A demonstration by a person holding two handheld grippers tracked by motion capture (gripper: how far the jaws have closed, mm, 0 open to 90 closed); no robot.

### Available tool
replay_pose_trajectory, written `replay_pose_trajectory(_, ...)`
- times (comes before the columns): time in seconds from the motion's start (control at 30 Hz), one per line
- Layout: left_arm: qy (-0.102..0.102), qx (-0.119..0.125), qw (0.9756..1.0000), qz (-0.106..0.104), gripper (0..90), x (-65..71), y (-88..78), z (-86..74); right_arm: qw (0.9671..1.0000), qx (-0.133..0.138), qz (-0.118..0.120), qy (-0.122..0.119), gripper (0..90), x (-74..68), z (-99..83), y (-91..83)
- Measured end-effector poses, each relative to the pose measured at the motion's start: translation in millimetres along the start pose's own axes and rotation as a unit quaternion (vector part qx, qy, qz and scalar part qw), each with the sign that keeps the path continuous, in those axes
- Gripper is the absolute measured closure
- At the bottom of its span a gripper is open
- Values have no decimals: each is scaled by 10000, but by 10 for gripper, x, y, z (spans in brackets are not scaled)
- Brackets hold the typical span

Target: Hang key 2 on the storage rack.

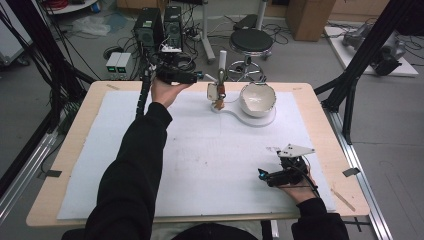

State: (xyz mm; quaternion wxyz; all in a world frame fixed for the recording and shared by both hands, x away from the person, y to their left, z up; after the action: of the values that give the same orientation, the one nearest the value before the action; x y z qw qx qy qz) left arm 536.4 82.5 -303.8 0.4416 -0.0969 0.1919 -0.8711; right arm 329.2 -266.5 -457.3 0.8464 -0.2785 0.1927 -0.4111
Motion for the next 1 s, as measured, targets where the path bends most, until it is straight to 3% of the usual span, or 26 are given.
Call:
replay_pose_trajectory(0.4, 125, -40, 9998, -133, 17, -98, -293, -189, 10000, 2, -16, -9, 8, 6, 12, 27)
replay_pose_trajectory(1.0, 141, -201, 9997, -28, 17, -272, -591, -499, 10000, -24, -44, 18, 8, 12, 7, 36)
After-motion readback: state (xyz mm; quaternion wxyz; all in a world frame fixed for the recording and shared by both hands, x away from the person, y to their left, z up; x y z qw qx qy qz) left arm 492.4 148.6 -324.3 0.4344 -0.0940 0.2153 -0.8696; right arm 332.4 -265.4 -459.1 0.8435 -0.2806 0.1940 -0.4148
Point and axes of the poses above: each handheld gripper's, and its own axes: y roughly forward along the jaws, z roughly out of its top, x roughly to its right, the point moved 4 cm from there along y, roughly forward along the jaws, and after that the axes turned 8 degrees about y, right-handed, at the moved point
